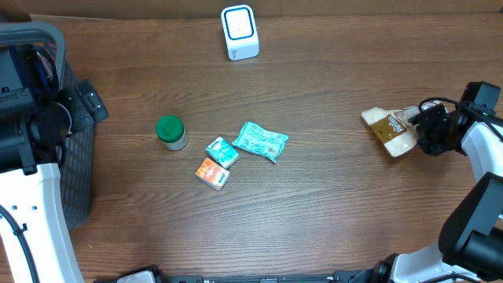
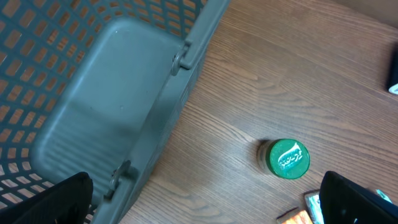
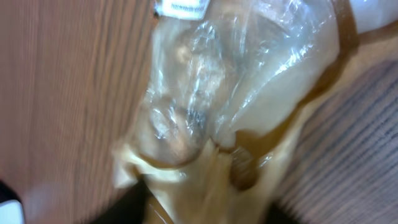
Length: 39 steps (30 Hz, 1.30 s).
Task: Scan the item barcode
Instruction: 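Carry the bread bag to the right and set it down, then move the right gripper back toward the mint-green pack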
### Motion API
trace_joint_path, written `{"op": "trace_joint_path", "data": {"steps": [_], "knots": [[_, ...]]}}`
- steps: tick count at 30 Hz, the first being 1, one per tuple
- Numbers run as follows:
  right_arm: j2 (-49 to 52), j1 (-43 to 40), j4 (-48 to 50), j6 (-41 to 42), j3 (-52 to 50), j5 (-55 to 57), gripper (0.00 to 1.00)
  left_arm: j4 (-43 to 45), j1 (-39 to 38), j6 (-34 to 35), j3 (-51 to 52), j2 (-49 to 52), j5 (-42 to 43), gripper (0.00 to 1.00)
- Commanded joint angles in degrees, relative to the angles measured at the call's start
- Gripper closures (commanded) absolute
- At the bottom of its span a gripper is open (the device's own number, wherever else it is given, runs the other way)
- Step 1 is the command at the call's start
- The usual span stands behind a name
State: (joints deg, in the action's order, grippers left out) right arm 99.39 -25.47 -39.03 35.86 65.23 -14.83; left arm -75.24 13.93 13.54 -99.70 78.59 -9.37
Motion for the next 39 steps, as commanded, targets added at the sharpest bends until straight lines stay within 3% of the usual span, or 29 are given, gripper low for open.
{"op": "trace_joint_path", "data": {"steps": [1,9,13,18,21,26,28,39], "knots": [[-0.57,-0.11,-2.36,-3.34,0.94,-0.72,0.23,0.07,0.26,0.59,-0.66,-0.48,0.22,0.00],[-2.14,2.73,-15.08,-13.22,9.70,-5.31,0.23,0.09,0.26,0.59,-0.63,-0.48,0.22,0.01],[-2.91,7.96,-18.16,-20.35,12.83,-12.22,0.23,0.07,0.26,0.59,-0.63,-0.48,0.22,0.00],[-2.78,17.81,-16.68,-21.33,12.74,-13.77,0.25,0.07,0.26,0.59,-0.63,-0.48,0.22,0.01],[-2.10,25.33,-13.94,-20.83,12.74,-13.53,0.35,0.07,0.26,0.59,-0.63,-0.48,0.22,0.00],[1.09,37.86,-8.98,-10.49,11.93,-8.59,0.74,0.07,0.26,0.59,-0.63,-0.48,0.22,0.00],[2.78,41.13,-7.67,-8.85,11.82,-8.52,0.80,0.07,0.26,0.59,-0.63,-0.48,0.22,0.00],[12.20,53.94,-3.87,-2.93,11.82,-7.17,0.88,0.07,0.26,0.59,-0.63,-0.48,0.22,0.00]]}}
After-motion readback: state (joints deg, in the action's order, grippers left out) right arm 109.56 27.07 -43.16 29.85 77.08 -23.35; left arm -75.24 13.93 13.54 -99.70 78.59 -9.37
